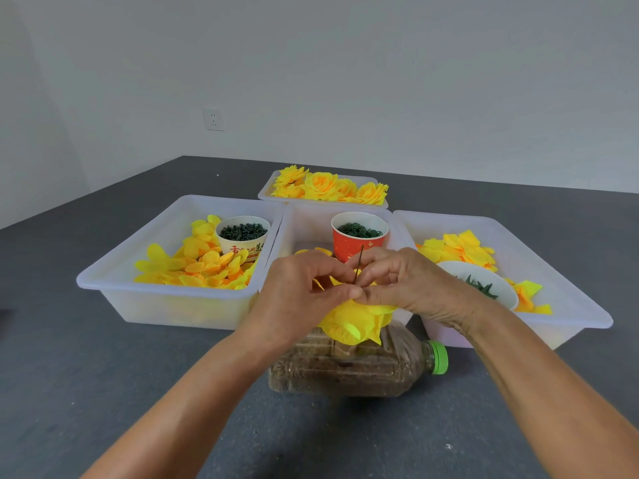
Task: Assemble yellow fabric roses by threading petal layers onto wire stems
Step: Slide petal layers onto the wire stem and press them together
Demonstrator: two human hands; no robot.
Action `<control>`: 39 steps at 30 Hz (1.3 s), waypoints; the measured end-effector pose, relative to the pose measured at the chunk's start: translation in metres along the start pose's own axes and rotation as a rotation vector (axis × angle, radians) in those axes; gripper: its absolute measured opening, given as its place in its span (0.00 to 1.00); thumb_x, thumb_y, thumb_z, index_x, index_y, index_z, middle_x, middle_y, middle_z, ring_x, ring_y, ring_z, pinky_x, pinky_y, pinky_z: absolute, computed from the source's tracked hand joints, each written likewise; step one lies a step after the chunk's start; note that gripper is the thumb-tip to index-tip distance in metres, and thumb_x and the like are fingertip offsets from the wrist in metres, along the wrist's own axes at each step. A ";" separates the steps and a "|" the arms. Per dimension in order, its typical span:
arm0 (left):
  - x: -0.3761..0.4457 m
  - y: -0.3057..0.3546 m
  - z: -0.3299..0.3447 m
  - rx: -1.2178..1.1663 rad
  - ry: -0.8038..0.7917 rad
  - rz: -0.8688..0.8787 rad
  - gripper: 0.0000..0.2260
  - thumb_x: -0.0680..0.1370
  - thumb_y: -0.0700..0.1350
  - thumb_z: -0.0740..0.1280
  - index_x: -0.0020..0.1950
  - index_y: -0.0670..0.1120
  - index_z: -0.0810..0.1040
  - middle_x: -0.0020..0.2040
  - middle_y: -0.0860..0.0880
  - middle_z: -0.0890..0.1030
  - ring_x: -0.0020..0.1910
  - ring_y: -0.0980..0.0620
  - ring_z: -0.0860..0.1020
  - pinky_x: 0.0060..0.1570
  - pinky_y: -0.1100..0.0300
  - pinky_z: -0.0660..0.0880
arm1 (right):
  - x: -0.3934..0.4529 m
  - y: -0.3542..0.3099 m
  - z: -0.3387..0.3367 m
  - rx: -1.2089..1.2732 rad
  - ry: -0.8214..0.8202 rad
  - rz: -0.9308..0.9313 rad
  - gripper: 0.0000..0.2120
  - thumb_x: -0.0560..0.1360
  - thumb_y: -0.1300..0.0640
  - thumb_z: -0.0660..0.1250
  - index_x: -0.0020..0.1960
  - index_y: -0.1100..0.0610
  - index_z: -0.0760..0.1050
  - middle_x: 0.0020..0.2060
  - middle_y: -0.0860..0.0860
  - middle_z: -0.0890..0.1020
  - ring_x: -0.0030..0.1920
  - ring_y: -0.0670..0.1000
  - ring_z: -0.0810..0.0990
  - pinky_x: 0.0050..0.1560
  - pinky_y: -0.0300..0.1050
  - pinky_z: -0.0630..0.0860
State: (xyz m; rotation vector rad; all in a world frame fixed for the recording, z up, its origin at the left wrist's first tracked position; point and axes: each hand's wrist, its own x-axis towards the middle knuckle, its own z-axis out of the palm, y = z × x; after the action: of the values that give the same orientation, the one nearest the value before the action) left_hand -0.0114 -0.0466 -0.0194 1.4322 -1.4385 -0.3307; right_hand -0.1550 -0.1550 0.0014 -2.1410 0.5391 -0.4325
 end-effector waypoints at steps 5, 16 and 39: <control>0.002 -0.002 0.006 -0.053 0.069 -0.049 0.08 0.67 0.41 0.77 0.37 0.54 0.82 0.37 0.50 0.83 0.38 0.49 0.80 0.42 0.50 0.77 | -0.004 0.008 0.001 0.119 0.043 0.056 0.07 0.70 0.65 0.72 0.47 0.57 0.83 0.54 0.49 0.80 0.59 0.47 0.77 0.60 0.45 0.75; 0.003 -0.012 0.008 -0.065 0.011 -0.043 0.10 0.69 0.41 0.75 0.33 0.55 0.80 0.35 0.54 0.80 0.36 0.55 0.77 0.38 0.57 0.73 | -0.007 0.017 0.008 0.212 0.222 0.077 0.07 0.64 0.64 0.76 0.35 0.53 0.83 0.46 0.46 0.83 0.50 0.43 0.80 0.52 0.43 0.76; 0.010 -0.010 0.006 -0.074 -0.061 -0.121 0.11 0.69 0.37 0.74 0.30 0.51 0.81 0.31 0.50 0.80 0.31 0.54 0.76 0.34 0.61 0.73 | -0.001 0.055 -0.081 0.016 0.652 0.232 0.04 0.70 0.64 0.72 0.45 0.63 0.82 0.38 0.52 0.82 0.40 0.46 0.77 0.38 0.34 0.72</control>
State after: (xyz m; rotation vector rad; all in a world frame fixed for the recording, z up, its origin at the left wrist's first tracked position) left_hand -0.0082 -0.0605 -0.0252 1.4629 -1.3770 -0.5027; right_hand -0.2075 -0.2376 0.0029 -1.8640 1.1261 -1.0045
